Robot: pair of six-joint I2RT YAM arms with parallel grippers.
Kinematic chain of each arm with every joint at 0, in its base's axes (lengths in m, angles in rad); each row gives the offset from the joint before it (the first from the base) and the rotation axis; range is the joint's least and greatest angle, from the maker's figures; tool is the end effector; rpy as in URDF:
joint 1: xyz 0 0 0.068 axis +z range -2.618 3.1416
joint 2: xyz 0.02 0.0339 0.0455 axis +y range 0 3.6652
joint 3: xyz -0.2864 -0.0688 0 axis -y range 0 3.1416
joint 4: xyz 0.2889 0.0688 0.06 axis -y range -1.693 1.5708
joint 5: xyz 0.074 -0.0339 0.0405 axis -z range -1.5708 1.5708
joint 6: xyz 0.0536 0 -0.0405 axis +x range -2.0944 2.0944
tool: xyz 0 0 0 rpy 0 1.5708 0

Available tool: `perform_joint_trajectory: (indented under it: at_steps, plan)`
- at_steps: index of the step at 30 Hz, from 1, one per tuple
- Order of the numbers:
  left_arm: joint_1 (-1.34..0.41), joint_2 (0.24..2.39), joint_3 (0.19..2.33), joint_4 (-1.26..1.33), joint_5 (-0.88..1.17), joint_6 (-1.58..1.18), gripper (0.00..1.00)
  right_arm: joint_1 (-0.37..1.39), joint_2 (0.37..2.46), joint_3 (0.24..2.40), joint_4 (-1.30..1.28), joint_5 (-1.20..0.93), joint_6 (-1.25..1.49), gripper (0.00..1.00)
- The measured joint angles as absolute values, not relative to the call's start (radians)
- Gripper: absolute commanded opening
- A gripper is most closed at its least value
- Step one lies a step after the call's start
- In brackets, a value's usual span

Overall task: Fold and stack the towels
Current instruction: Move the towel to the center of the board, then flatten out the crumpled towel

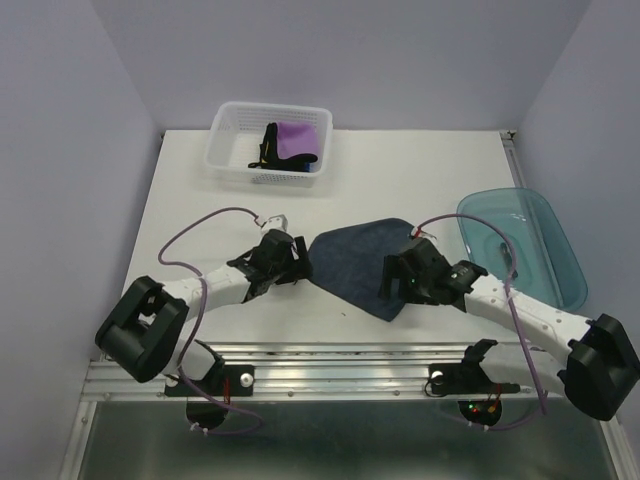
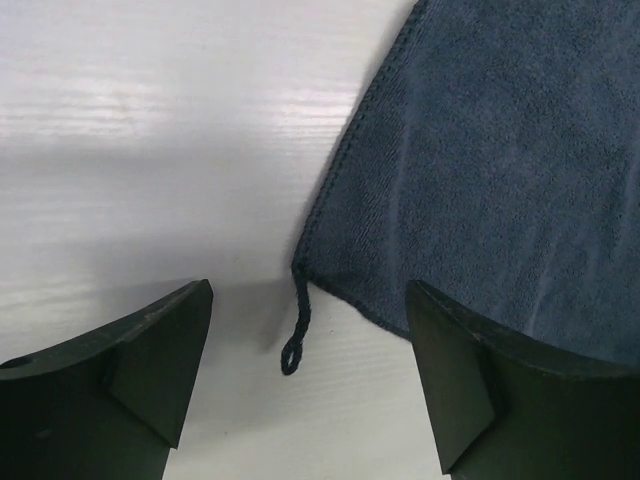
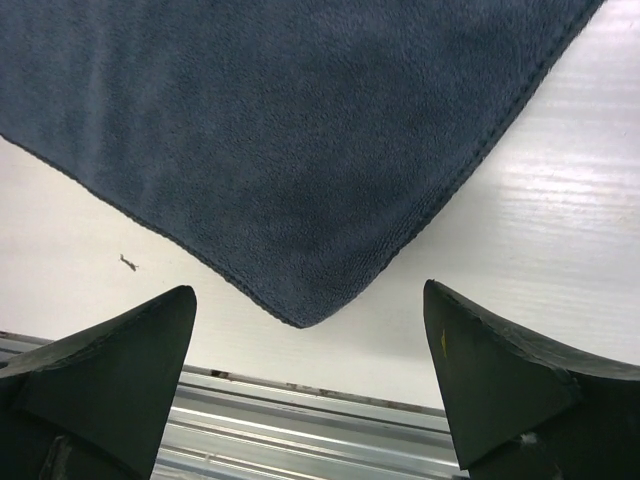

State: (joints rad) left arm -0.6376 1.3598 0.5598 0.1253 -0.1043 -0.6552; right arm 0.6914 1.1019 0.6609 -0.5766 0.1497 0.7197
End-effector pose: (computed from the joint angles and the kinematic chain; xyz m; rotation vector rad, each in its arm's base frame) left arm 0.2474 -0.1763 0.1486 -0.0781 2.3047 -0.5713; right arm 0.1932 0.1495 0.1919 0.0924 2.6055 0.3310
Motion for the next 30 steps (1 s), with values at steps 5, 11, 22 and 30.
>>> perform_joint_trajectory:
  at_steps: [5, 11, 22, 30]
  plan:
    - [-0.688, 1.462, 0.639, 0.121, -0.166, -0.649, 0.72, 0.731, 1.121, 0.63, -0.569, 0.186, 0.805, 1.0]
    - [-0.764, 1.552, 0.735, 0.045, -0.277, -0.655, 0.61, 0.743, 1.123, 0.616, -0.568, 0.216, 0.85, 1.0]
    - [-0.803, 1.622, 0.818, -0.07, -0.384, -0.723, 0.2, 0.759, 1.167, 0.613, -0.56, 0.228, 0.86, 1.0]
    - [-0.803, 1.619, 0.818, -0.078, -0.381, -0.744, 0.06, 0.873, 1.255, 0.617, -0.546, 0.247, 0.883, 0.96]
